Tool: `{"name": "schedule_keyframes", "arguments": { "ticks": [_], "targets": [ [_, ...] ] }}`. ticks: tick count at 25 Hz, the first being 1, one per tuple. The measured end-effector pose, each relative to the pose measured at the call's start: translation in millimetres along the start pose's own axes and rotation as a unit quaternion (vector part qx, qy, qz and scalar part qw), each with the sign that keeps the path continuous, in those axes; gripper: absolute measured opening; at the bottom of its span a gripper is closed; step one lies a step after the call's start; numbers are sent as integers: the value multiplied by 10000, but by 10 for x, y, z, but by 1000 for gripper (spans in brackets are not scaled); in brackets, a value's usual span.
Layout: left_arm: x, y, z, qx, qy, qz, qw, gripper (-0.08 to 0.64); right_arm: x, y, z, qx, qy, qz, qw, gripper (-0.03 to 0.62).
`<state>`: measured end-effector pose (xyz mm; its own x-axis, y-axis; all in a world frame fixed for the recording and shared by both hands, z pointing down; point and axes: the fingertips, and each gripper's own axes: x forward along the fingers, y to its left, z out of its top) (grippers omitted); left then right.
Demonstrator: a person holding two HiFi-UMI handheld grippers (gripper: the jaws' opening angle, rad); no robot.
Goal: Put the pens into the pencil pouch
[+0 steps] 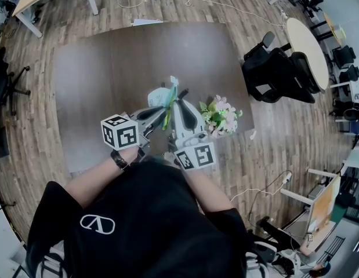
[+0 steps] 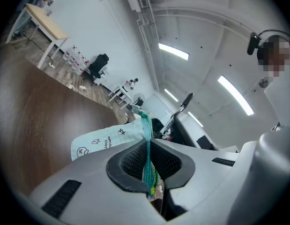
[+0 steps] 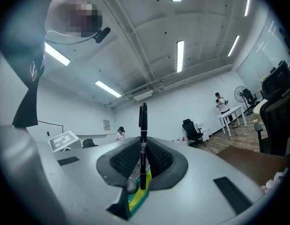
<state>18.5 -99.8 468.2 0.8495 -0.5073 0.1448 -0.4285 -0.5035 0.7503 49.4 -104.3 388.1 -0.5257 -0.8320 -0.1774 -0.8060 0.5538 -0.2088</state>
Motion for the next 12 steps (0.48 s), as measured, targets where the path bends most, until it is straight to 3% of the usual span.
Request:
{"name": "schedule_keyframes", "arguments": {
  "ticks": [12],
  "targets": [
    [-22,-215,215,-189,-282,-302,9990,23,-81,-46,-223,-43,316,134,9994,45]
  ]
}}
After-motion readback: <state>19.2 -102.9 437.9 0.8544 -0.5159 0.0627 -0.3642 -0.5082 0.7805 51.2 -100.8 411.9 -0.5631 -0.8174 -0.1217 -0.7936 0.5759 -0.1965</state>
